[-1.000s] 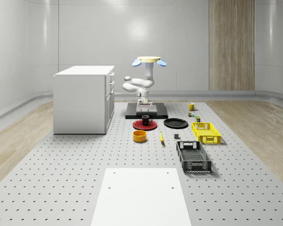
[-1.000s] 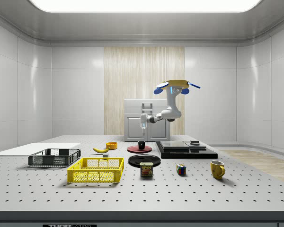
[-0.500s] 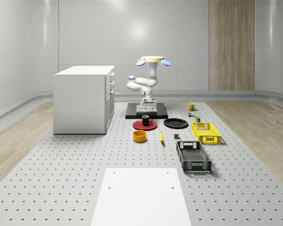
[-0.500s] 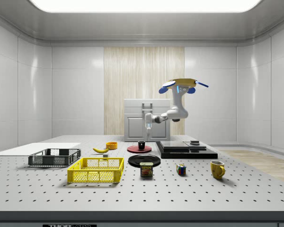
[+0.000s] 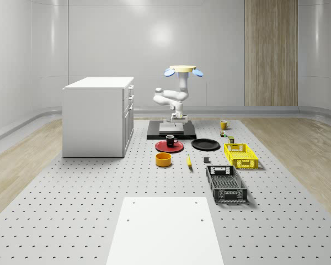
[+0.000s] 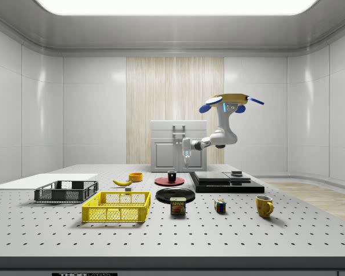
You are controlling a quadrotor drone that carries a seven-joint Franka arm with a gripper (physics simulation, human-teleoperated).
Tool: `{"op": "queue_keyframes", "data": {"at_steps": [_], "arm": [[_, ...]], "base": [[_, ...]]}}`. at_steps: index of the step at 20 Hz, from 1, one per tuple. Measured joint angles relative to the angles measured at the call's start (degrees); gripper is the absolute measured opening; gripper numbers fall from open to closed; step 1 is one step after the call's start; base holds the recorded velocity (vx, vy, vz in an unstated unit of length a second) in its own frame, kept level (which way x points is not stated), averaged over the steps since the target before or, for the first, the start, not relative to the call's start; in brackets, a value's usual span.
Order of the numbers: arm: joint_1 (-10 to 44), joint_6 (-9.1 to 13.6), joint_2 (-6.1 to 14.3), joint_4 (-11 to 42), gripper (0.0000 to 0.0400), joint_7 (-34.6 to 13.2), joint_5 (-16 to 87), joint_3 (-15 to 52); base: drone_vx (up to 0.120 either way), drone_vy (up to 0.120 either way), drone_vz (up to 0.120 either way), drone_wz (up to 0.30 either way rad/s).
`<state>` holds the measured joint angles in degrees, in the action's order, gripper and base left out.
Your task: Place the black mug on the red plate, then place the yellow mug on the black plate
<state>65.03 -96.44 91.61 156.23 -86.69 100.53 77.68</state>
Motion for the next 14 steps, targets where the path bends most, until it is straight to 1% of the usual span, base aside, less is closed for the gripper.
{"op": "queue_keyframes", "data": {"at_steps": [14], "arm": [[0.0,-0.1,0.1,0.0,0.0400,0.0,0.0,0.0]], "base": [[-0.120,0.120,0.000,0.000]]}}
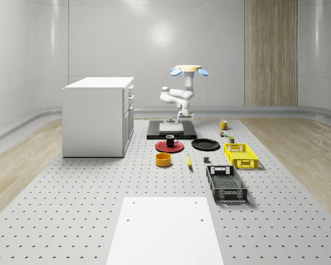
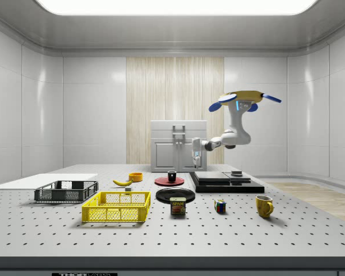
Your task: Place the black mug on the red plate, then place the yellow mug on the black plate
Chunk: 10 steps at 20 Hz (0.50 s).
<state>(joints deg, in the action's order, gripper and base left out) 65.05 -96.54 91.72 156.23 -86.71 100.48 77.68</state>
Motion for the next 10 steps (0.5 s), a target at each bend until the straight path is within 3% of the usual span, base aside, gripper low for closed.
{"op": "queue_keyframes", "data": {"at_steps": [10], "arm": [[0.0,0.0,0.1,0.0,0.0400,0.0,0.0,0.0]], "base": [[-0.120,0.120,0.000,0.000]]}}
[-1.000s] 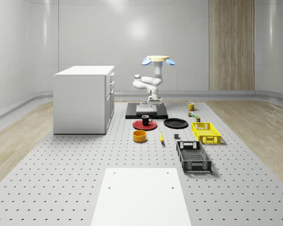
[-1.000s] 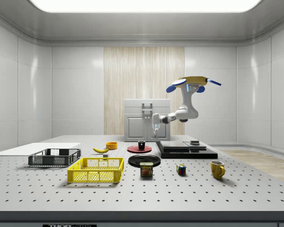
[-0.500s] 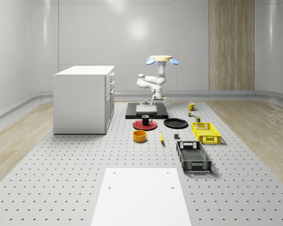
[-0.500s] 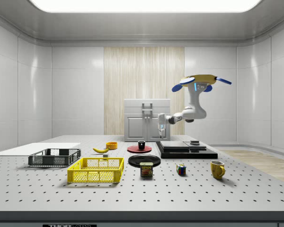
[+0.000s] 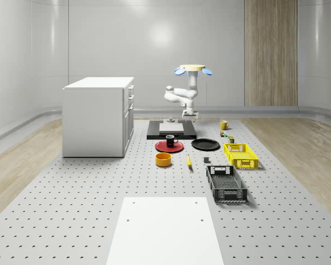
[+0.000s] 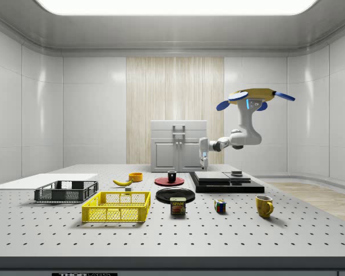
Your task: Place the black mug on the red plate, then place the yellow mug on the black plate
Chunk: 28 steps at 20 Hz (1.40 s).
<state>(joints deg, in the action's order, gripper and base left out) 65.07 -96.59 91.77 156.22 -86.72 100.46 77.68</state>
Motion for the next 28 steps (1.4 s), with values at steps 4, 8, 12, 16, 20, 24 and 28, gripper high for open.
{"op": "queue_keyframes", "data": {"at_steps": [4,8,12,16,20,24,28], "arm": [[0.0,0.0,0.0,0.0,0.0400,0.0,0.0,0.0],[0.0,0.0,0.0,0.0,0.0400,0.0,0.0,0.0],[0.0,0.0,0.0,0.0,0.0400,0.0,0.0,0.0],[0.0,-0.1,0.1,0.0,0.0400,0.0,0.0,0.0],[0.0,-0.1,0.1,0.0,0.0400,0.0,0.0,0.0],[0.0,-0.1,0.1,0.0,0.0400,0.0,0.0,0.0],[0.0,-0.1,0.1,0.0,0.0400,0.0,0.0,0.0]], "base": [[-0.120,0.120,0.000,0.000],[-0.120,0.120,0.000,0.000],[-0.120,0.120,0.000,0.000],[-0.120,0.120,0.000,0.000],[-0.120,0.120,0.000,0.000],[-0.120,0.120,0.000,0.000],[-0.120,0.120,0.000,0.000]]}}
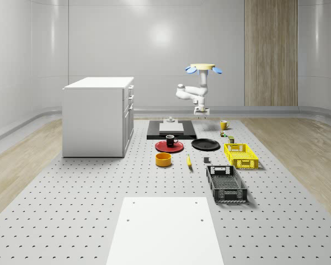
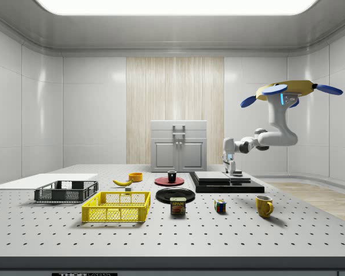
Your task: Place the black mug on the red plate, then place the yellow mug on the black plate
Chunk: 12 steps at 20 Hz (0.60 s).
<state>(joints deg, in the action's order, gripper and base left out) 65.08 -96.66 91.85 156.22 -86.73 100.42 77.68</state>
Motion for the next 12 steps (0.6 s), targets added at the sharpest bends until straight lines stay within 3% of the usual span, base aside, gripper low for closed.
{"op": "queue_keyframes", "data": {"at_steps": [12], "arm": [[0.0,0.0,0.0,0.0,0.0400,0.0,0.0,0.0]], "base": [[-0.120,0.120,0.000,0.000]]}}
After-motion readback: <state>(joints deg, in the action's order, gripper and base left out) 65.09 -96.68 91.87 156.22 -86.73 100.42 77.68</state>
